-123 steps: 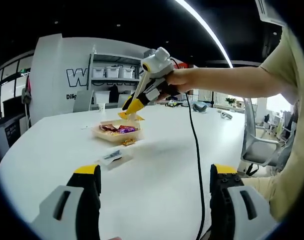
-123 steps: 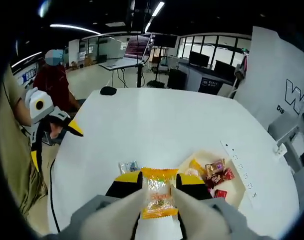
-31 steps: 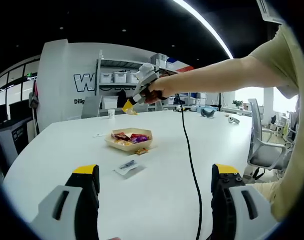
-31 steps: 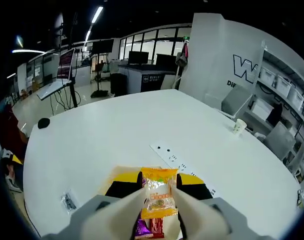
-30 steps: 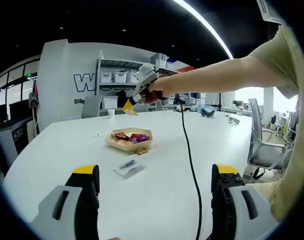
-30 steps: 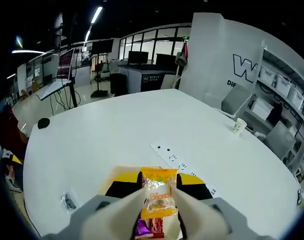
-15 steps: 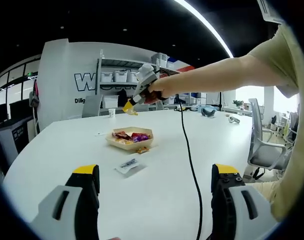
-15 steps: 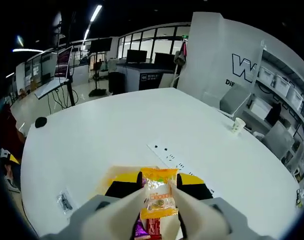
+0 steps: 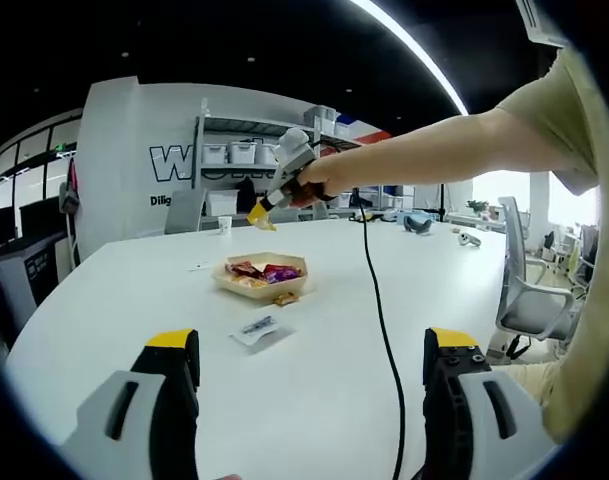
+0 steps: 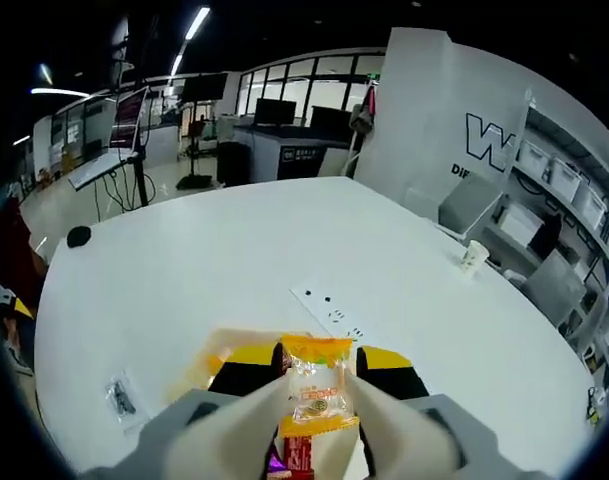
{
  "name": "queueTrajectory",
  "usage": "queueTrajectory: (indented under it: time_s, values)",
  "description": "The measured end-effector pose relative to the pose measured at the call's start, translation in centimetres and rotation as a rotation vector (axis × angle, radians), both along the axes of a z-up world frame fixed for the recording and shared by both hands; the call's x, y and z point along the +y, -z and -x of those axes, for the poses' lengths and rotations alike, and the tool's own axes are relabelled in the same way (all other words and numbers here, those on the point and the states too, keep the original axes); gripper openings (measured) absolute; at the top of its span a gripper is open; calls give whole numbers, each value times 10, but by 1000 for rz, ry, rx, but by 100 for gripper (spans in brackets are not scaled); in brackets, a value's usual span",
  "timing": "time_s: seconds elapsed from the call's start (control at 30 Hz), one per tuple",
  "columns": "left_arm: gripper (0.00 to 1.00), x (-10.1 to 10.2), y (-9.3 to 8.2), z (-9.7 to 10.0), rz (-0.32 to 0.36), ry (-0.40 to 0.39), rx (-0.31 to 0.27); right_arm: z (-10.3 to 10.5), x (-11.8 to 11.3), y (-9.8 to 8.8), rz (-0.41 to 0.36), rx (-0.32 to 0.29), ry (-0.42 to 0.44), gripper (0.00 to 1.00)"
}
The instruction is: Place the target food into the container with the food tongs after gripping and lifting it, then release it inside without dropping or visibly crushing the food.
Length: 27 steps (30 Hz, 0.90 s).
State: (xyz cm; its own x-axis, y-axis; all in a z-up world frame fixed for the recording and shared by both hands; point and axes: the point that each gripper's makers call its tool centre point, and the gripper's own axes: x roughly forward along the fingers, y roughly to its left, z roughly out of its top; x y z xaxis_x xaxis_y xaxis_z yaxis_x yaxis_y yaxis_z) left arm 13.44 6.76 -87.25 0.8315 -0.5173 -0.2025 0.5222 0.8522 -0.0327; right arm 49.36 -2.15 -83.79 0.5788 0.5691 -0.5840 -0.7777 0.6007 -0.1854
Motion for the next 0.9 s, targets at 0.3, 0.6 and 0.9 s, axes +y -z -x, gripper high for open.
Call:
queueTrajectory:
  time_s: [0.3,0.6,0.9]
  values:
    - [91,0,1,0,1,0,1,-2,-5,-2,2,-6,14,24]
    - [91,-2,1,0,4,3,1,0,-6,-1,-4,14,13,25]
    - [91,-3,0,0,3,5,-1,5,-4,-1,-4,29,5,24]
